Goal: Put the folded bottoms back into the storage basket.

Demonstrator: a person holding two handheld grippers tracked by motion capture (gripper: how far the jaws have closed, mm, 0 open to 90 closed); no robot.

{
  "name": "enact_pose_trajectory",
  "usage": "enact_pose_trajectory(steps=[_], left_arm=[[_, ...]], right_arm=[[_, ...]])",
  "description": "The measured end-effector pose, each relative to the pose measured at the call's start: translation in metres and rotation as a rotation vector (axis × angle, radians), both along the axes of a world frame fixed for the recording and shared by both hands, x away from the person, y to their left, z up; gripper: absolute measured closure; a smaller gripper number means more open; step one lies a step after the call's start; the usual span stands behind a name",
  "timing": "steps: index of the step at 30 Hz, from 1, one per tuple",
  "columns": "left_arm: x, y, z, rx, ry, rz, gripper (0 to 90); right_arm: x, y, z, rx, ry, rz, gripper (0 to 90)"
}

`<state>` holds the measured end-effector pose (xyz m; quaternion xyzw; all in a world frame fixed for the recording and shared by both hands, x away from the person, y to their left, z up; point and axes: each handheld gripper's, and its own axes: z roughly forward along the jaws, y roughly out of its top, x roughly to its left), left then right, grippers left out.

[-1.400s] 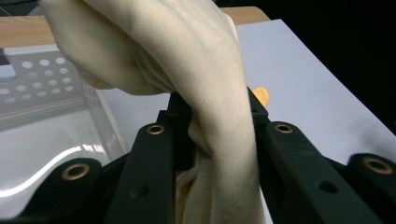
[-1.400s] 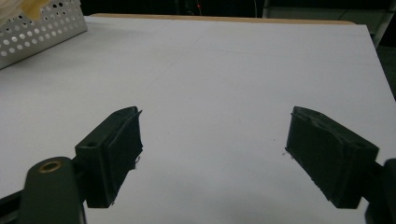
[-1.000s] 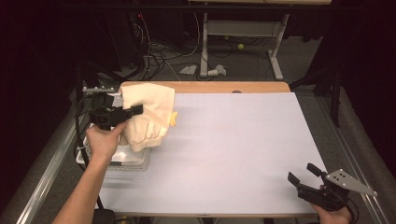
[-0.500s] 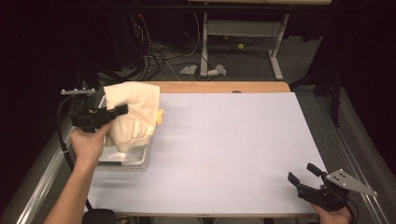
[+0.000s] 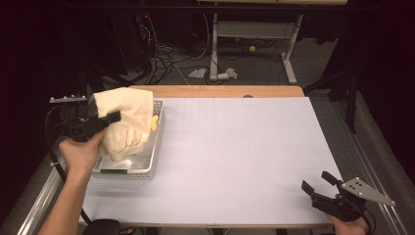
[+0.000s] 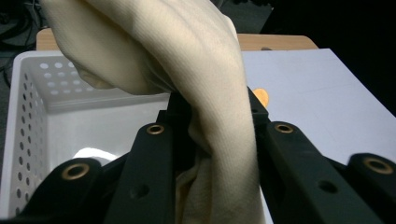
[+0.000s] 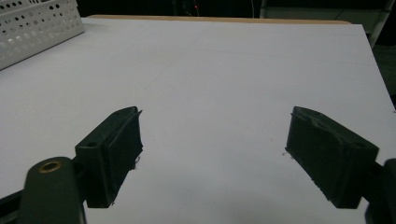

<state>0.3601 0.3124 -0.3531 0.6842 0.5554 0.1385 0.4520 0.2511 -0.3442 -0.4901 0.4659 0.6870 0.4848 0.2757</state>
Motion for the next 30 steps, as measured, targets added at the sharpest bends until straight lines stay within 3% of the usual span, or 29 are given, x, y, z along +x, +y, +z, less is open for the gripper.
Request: enact_pose_trajectory(steps=[16,30], left_arm=[[0.019,0.001,-0.021,0.029,0.059,0.046,70.3],[0.036,-0.008,-0.037,0.044,0.097,0.049,70.3]], right_arm=[[0.0,0.0,0.0,-0.002,-0.001,0.003,18.6],[0.0,0.001,0.0,-0.004,0.0,0.007,18.6]])
